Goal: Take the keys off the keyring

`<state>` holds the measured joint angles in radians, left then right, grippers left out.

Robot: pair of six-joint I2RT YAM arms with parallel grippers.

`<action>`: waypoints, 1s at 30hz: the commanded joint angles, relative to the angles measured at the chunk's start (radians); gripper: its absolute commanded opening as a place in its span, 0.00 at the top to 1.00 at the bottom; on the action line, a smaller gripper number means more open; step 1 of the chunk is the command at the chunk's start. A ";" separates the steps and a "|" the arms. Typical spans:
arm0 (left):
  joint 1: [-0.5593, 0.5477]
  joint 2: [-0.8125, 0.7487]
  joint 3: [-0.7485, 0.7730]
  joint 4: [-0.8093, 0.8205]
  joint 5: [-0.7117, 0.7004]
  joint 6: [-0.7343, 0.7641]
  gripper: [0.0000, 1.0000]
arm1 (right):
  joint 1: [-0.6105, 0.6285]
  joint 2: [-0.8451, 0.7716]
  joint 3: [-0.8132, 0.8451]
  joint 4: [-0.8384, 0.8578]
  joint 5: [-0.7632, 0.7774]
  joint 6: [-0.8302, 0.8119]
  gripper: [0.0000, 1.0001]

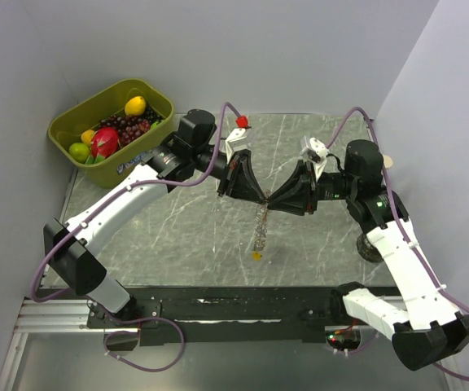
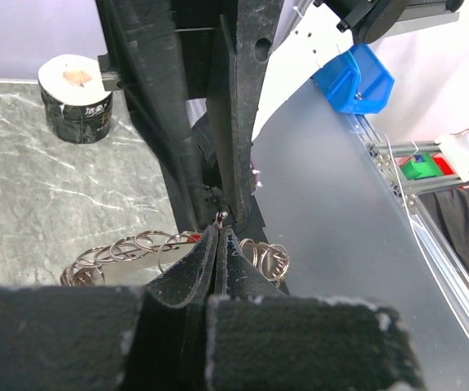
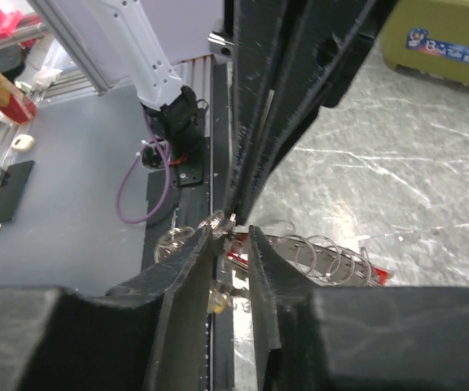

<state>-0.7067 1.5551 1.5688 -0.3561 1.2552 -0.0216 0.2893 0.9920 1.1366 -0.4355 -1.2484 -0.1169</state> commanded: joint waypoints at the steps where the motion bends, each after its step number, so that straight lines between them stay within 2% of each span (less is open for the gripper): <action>1: -0.005 -0.004 0.013 0.046 0.021 -0.005 0.99 | -0.001 -0.009 -0.006 0.044 -0.040 0.017 0.74; 2: -0.005 -0.001 0.014 0.048 0.020 -0.009 0.99 | -0.002 -0.009 -0.005 0.040 -0.039 0.014 0.82; 6: -0.007 -0.003 0.016 0.049 0.013 -0.011 0.99 | -0.001 -0.009 -0.008 0.035 -0.039 0.010 0.99; 14: -0.005 0.000 0.030 0.036 -0.007 -0.006 0.99 | 0.001 -0.003 -0.001 0.004 -0.042 -0.007 1.00; 15: -0.005 -0.001 0.033 0.026 -0.011 0.002 0.97 | -0.001 0.000 0.002 -0.003 -0.036 -0.010 1.00; 16: -0.007 -0.001 0.037 0.019 -0.017 0.011 0.89 | 0.001 -0.001 0.008 -0.012 -0.034 -0.016 1.00; 22: -0.007 -0.015 0.039 -0.014 -0.088 0.066 0.73 | 0.005 -0.007 0.022 -0.094 0.016 -0.067 1.00; 28: -0.016 -0.009 0.056 -0.067 -0.157 0.133 0.72 | 0.014 -0.001 0.045 -0.174 0.075 -0.125 1.00; 30: -0.039 -0.010 0.063 -0.099 -0.221 0.173 0.72 | 0.017 0.005 0.052 -0.180 0.108 -0.128 1.00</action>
<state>-0.7143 1.5608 1.5753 -0.4023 1.1259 0.0586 0.2970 1.0004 1.1370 -0.5972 -1.1881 -0.2119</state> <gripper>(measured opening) 0.276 0.008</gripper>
